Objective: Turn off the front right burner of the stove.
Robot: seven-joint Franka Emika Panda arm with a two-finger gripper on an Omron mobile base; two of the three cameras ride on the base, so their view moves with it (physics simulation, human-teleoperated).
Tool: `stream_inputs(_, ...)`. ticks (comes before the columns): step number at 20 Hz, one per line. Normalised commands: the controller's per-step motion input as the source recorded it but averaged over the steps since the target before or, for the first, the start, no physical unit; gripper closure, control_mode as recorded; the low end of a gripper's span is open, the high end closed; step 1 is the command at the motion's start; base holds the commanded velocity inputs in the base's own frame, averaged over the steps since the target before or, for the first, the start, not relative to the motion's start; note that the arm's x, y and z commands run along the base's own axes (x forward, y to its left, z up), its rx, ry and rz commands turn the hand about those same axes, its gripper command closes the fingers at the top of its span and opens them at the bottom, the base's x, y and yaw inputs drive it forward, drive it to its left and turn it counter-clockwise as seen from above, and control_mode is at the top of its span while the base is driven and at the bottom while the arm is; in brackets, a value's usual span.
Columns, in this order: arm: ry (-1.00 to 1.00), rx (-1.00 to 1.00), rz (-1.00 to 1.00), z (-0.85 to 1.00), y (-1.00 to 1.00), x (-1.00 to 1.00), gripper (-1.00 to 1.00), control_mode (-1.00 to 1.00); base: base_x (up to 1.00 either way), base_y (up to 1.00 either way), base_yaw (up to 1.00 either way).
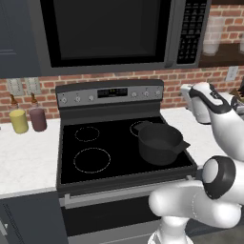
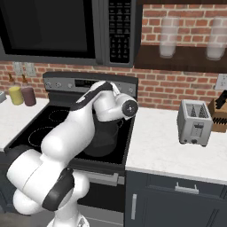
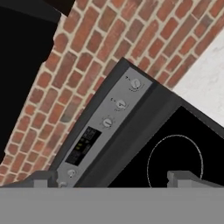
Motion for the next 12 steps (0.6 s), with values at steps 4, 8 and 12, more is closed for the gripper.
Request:
stream_inputs(4,0.00,0.00,0.00,-0.12,0.00,0.23,-1.00,-1.00,0.00,0.00,0.00)
stream_inputs(8,0.00,0.00,0.00,-0.11,0.00,0.28,-1.00,-1.00,0.00,0.00,0.00)
stream_inputs(12,0.00,-0.01,0.00,-0.13,0.00,0.36,-1.00,-1.00,0.00,0.00,0.00)
